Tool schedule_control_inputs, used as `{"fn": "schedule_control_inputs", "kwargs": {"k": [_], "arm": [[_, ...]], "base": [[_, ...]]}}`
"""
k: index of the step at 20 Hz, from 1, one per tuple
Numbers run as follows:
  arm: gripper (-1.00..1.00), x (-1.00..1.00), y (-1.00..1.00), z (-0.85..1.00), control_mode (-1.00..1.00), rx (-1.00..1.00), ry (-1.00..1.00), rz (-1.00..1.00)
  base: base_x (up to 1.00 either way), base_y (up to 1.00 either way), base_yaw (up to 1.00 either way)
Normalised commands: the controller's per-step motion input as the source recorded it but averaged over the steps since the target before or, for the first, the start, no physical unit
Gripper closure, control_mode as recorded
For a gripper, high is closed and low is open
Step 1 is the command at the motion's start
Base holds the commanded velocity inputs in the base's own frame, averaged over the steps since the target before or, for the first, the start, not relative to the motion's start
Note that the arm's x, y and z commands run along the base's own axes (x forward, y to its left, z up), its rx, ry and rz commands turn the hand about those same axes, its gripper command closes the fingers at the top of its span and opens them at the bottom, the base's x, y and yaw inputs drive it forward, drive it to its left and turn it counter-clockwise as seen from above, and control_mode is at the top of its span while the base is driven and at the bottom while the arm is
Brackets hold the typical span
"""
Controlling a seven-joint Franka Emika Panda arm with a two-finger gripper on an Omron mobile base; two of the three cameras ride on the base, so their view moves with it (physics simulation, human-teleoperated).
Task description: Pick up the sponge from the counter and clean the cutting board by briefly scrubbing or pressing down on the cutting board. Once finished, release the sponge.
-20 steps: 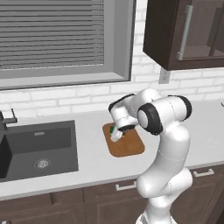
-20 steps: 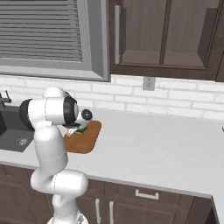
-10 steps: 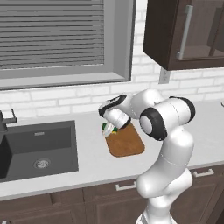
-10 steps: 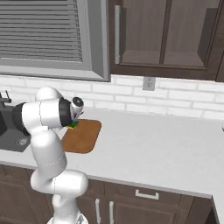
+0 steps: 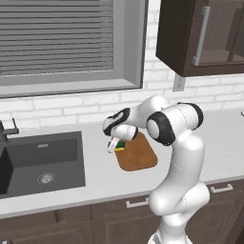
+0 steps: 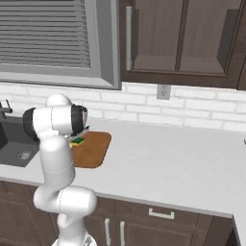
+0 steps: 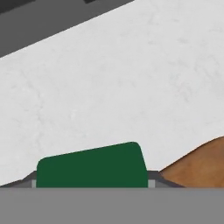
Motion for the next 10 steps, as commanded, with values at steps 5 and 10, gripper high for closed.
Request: {"fn": "schedule_control_inputs", "kwargs": {"k": [5,10], "arm": [[1.0,-0.89,-0.14,-1.0,-1.0,0.22,-0.65,0.2],[1.0,-0.05,0.0,-0.59,-1.0,0.44,-0.56,0.33]], "base": [[0.0,0.0,0.0],[0.0,0.0,0.0]]}}
